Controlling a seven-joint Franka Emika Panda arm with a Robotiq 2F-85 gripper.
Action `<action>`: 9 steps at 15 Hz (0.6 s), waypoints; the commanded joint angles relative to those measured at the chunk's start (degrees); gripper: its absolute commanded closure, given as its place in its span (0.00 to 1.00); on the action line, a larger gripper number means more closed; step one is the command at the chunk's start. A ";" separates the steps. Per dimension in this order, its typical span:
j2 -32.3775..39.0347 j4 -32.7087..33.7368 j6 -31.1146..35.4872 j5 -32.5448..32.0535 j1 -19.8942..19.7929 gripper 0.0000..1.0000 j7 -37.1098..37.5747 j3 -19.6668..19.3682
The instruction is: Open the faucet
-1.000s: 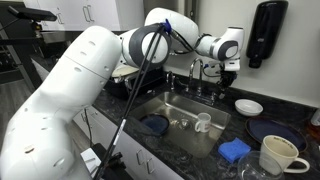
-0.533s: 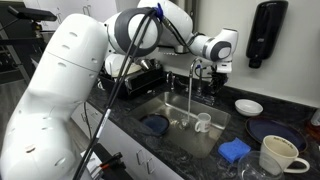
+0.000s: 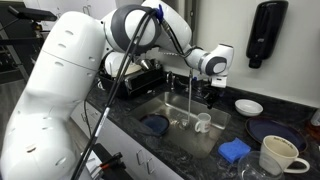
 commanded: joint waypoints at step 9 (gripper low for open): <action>-9.46 -9.43 5.40 -3.57 -3.57 0.98 -18.51 -1.29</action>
